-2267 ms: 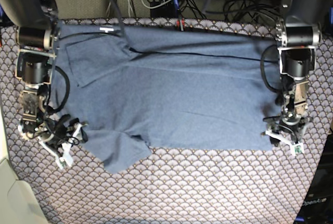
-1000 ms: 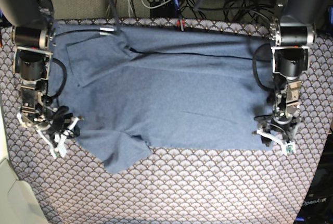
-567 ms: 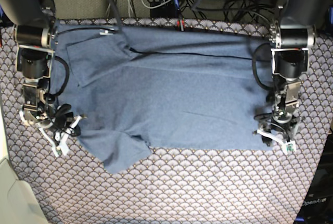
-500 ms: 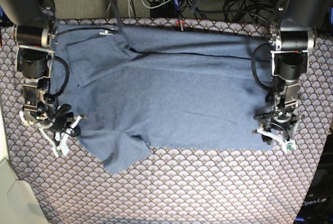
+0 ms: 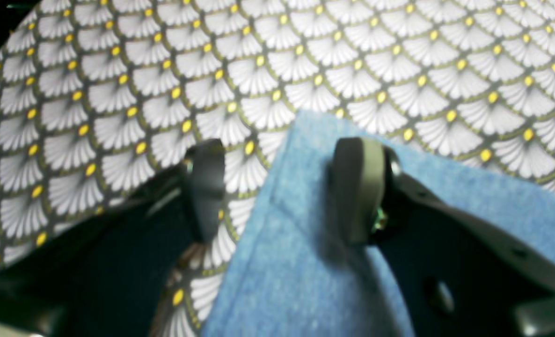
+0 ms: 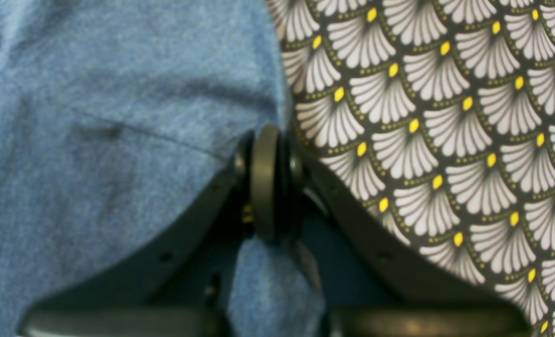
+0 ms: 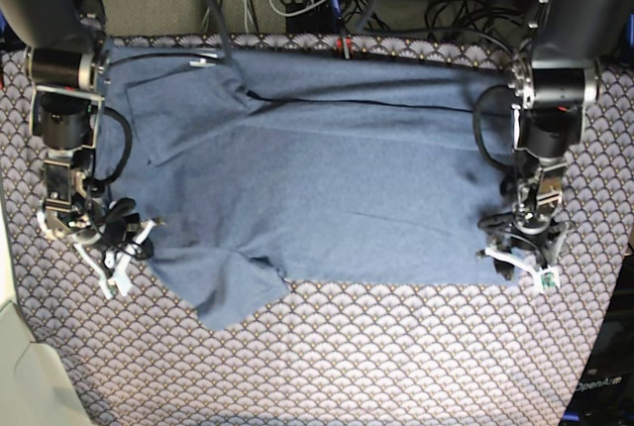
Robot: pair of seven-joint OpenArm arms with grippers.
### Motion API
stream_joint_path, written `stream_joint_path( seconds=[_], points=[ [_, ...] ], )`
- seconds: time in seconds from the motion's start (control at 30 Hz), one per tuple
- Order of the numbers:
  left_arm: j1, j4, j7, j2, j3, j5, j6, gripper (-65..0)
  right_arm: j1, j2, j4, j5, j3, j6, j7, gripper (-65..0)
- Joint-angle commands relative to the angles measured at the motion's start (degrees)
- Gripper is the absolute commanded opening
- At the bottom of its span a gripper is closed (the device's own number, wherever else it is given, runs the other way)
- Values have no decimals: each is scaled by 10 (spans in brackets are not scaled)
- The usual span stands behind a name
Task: Fold the T-shirt properly
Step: 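Grasp the shirt's side edges near the hem with both grippers, then lift the hem with both grippers and fold it toward the collar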
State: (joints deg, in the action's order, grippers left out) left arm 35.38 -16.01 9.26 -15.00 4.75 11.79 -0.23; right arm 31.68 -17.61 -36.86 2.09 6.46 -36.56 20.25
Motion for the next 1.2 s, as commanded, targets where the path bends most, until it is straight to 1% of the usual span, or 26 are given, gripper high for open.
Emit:
stream_joint_path(
  seconds=[0.0, 0.43, 0.5, 0.57, 0.63, 0.7, 0.73, 0.8, 0.93, 1.0, 1.07, 1.17],
  points=[
    [14, -7, 14, -1, -1, -1, -1, -287, 14, -5, -9, -5, 1, 1, -3, -633],
    [12, -6, 14, 11, -1, 0, -1, -294, 14, -5, -11, -5, 1, 1, -3, -633],
    [5, -6, 14, 11, -1, 0, -1, -342, 14, -5, -11, -5, 1, 1, -3, -636],
    [4, -6, 14, 11, -1, 0, -1, -429, 14, -5, -11, -5, 1, 1, -3, -636],
    [4, -6, 14, 11, 0, 0, -1, -540, 14, -5, -11, -5, 1, 0, -3, -636],
    [4, -6, 14, 10, 3, 0, -1, -626, 14, -5, -11, -5, 1, -1, -3, -636],
    [4, -6, 14, 9, 4, 0, -1, -650, 14, -5, -11, -5, 1, -1, -3, -636],
    [4, -6, 14, 8, 4, 0, -1, -642, 14, -5, -12, -5, 1, -1, -3, -640],
    [-2, -14, 14, 7, 5, 1, 0, -646, 14, -7, -17, -5, 1, -2, -3, -650],
    [-2, -22, 12, 7, 5, 1, 0, -646, 10, -8, -42, -6, 3, -2, -1, -650],
    [-7, -62, 8, 7, 5, 1, 4, -646, -8, -9, -78, -7, 4, -2, 11, -650],
    [-33, -130, -38, 7, 5, 1, 4, -646, -41, -8, -157, -7, 4, -2, 33, -650]
  ],
)
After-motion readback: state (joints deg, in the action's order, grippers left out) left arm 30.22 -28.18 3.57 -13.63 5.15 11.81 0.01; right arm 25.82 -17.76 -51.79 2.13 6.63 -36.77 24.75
